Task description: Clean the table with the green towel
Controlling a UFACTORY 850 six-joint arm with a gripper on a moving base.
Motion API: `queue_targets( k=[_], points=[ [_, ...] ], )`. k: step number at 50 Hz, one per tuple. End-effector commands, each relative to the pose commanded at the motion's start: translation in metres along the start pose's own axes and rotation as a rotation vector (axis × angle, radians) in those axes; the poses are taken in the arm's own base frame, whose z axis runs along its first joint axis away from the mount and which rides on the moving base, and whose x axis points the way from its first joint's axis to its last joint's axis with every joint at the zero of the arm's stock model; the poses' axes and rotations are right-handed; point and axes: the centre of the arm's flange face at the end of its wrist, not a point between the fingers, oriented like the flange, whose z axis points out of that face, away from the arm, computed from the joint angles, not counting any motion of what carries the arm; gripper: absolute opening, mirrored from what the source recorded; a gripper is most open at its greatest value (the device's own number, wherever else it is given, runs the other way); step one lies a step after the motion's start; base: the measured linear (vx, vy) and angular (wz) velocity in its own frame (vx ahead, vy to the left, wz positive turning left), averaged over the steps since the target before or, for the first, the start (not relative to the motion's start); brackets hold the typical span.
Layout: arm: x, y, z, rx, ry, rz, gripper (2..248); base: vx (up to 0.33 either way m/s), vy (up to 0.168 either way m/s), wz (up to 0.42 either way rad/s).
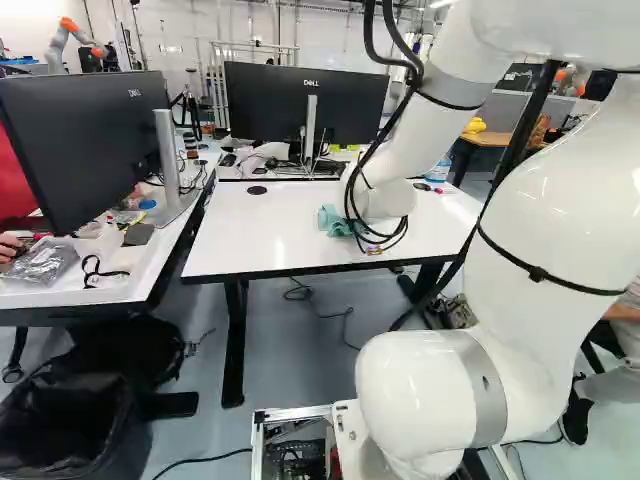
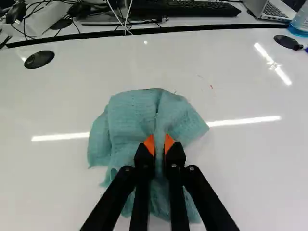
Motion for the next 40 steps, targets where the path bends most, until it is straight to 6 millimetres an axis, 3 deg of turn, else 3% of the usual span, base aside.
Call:
queue_targets(
  k=[21, 40],
  points=[
    [0.007, -0.018, -0.023, 0.036, 0.052, -0.029, 42, 0.000, 0.000, 0.000],
    [-0.006, -0.035, -0.057, 0.080, 0.096, -0.061, 42, 0.000, 0.000, 0.000]
  ],
)
